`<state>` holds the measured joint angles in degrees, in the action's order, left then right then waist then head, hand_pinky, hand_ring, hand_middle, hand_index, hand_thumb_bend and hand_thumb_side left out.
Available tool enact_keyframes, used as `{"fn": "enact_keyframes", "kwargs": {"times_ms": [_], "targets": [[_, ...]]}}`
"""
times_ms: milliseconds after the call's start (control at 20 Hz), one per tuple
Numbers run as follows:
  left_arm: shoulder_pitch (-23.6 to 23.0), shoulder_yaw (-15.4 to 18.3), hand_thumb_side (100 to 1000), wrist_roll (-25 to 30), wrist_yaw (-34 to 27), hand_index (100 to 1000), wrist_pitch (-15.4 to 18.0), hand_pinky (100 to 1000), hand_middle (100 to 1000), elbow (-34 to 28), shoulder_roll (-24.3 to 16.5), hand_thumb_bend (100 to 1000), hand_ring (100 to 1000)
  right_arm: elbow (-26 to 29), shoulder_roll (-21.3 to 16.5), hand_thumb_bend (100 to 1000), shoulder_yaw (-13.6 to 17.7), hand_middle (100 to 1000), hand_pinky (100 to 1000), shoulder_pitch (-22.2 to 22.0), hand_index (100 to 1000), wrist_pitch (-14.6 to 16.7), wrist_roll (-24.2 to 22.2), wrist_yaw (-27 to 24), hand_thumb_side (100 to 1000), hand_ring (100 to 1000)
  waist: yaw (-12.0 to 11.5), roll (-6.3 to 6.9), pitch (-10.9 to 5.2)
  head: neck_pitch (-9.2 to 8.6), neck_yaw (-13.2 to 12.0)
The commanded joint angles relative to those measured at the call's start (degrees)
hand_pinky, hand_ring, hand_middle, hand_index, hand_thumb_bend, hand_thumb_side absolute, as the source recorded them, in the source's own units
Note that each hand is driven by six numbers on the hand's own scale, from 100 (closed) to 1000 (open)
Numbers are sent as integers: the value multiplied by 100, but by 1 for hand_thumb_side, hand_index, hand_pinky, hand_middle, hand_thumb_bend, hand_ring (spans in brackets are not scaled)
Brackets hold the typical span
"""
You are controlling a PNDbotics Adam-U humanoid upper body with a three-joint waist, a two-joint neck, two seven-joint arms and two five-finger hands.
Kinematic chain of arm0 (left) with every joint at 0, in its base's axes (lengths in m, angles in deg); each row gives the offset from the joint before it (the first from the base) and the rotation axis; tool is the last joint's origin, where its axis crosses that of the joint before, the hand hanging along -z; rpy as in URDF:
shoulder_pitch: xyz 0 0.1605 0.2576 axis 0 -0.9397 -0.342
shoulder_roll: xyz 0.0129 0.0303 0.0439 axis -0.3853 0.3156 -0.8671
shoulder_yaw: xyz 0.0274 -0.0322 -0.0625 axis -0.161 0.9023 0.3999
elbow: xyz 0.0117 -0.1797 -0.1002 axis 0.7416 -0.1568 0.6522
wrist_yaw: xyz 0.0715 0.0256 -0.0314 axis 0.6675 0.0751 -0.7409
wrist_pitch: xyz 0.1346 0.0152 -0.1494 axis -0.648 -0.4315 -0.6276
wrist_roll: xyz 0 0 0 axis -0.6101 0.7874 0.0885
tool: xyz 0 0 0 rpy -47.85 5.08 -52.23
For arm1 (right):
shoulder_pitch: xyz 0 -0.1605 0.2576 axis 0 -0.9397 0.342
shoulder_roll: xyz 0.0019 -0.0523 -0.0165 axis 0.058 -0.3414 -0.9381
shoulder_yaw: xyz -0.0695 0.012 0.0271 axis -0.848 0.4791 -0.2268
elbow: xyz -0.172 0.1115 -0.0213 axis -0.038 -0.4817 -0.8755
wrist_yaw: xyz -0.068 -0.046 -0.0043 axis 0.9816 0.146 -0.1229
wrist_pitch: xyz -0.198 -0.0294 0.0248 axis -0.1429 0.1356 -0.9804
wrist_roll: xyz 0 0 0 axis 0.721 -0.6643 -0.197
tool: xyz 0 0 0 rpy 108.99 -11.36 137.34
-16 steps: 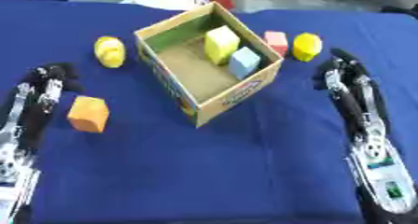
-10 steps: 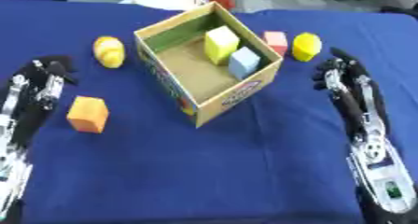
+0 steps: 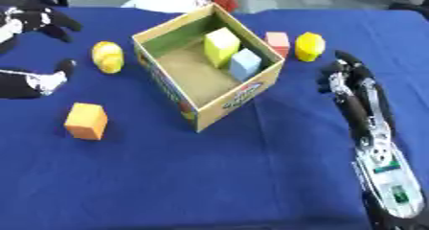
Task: Pick up objects on the table and place them in the box.
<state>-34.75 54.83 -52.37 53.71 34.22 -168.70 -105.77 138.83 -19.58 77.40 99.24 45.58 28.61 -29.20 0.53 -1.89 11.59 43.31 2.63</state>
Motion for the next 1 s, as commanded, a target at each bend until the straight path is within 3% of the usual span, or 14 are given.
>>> {"fn": "enact_keyframes", "kwargs": {"times_ms": [50,250,450,800,1000], "targets": [[501,-472,291,940,549,894,215,813,808,330,-340,414,769,54,-137,100,-22,607,563,17,877,14,-37,29,632,600,37,113,-191,36,-10],[983,-899,356,1616,1241,911,503,810,817,984,-86,515,779,41,-161,100,-26,607,563,-16,876,15,-43,35,631,600,65,143,-222,71,6],[1139,-1130,424,1736,1771,926,747,808,823,1545,125,594,784,41,-165,100,-23,607,563,-15,876,20,-40,31,632,600,78,169,-219,75,17],[1152,-1121,420,1650,2362,933,932,806,825,2108,331,614,786,40,-154,100,-11,607,562,-12,876,26,-24,27,632,600,76,173,-202,43,35],[1118,-1165,451,1717,2368,932,1097,812,828,2251,369,613,787,39,-147,100,-10,607,562,-15,876,25,-26,26,632,600,82,166,-197,41,39]]}}
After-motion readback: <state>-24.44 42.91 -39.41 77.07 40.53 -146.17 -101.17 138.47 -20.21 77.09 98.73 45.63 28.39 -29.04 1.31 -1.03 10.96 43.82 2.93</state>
